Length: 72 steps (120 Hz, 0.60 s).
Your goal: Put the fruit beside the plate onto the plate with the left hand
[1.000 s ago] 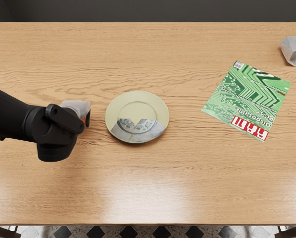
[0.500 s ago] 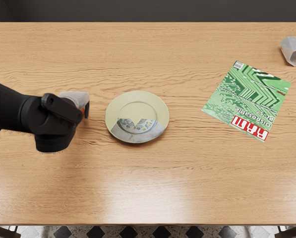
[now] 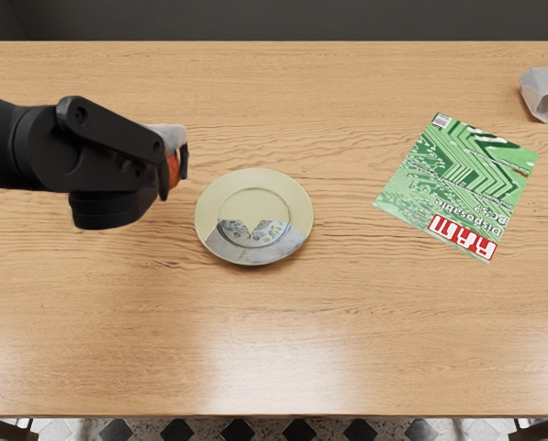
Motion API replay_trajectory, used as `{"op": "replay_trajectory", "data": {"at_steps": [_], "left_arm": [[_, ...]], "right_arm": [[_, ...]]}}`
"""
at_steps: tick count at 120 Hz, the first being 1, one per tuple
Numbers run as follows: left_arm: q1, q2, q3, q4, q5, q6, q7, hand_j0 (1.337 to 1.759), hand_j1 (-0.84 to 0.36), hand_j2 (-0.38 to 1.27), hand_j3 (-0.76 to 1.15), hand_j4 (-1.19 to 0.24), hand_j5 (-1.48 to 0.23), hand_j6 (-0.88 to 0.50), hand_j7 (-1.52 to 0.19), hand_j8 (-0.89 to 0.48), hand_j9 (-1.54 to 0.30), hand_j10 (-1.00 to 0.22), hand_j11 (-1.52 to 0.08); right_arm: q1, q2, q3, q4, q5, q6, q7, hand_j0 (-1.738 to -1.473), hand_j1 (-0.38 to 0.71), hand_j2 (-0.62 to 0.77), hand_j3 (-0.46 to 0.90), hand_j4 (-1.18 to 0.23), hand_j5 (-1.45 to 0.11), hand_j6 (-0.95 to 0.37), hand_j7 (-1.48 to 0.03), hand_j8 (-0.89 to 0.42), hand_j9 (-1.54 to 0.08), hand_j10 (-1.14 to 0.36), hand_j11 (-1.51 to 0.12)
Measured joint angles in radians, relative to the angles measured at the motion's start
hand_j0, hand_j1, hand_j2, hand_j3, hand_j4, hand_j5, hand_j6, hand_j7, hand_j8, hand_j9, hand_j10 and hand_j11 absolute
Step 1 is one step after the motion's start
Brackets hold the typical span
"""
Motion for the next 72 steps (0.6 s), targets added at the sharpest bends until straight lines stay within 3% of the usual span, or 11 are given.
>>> {"op": "replay_trajectory", "data": {"at_steps": [32, 72], "left_arm": [[-0.054, -0.055, -0.103, -0.005, -0.033, -0.085, 0.000, 1.641, -0.41, 0.40, 0.00, -0.80, -1.29, -0.24, -1.19, -0.18, -1.21, -0.48, -1.22], [-0.010, -0.072, -0.208, 0.067, -0.028, -0.114, 0.025, 1.638, -0.44, 0.47, 0.00, -0.80, -1.29, -0.23, -1.20, -0.16, -1.20, -0.47, -1.22]], "right_arm": [[0.000, 0.000, 0.000, 0.000, 0.000, 0.000, 0.000, -1.658, -0.31, -0.01, 0.00, -0.03, -0.04, -0.03, -0.04, -0.03, -0.04, -0.03, -0.04], [0.000, 0.000, 0.000, 0.000, 0.000, 0.000, 0.000, -1.658, -0.31, -0.01, 0.00, -0.03, -0.04, -0.03, -0.04, -0.03, -0.04, -0.03, -0.04]]}}
